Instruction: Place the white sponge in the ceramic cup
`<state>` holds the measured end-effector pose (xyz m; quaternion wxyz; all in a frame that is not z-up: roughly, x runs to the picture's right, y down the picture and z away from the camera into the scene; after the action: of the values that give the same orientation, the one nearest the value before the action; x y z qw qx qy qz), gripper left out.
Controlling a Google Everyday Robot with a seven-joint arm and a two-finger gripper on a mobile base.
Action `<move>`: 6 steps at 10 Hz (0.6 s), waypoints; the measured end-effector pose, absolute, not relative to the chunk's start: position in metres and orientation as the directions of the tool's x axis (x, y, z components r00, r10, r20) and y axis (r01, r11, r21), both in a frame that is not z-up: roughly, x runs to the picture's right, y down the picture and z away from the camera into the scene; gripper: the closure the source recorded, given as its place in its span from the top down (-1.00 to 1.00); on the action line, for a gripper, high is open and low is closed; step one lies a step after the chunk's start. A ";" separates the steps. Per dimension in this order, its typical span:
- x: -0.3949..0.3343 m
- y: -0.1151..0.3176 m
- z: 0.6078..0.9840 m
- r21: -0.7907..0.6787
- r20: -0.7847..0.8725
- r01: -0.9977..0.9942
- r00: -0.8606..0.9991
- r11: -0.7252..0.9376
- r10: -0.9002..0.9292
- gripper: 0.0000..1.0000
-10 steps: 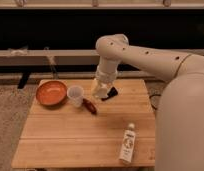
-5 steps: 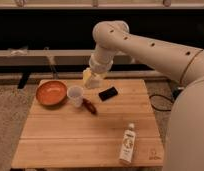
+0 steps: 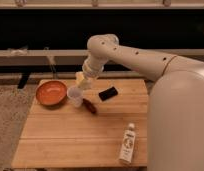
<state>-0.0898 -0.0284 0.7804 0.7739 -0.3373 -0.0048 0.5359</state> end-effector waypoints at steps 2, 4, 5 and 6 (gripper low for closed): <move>-0.123 -0.022 0.809 -0.554 -0.334 -0.805 0.449 0.213 0.828 -1.00; -0.136 -0.022 0.820 -0.565 -0.324 -0.796 0.457 0.217 0.828 -1.00; -0.137 -0.022 0.821 -0.567 -0.322 -0.794 0.457 0.218 0.829 -0.94; -0.139 -0.020 0.823 -0.568 -0.321 -0.793 0.459 0.220 0.828 -0.79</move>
<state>-0.1389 -0.0203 0.8226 0.7806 -0.3468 -0.0252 0.5193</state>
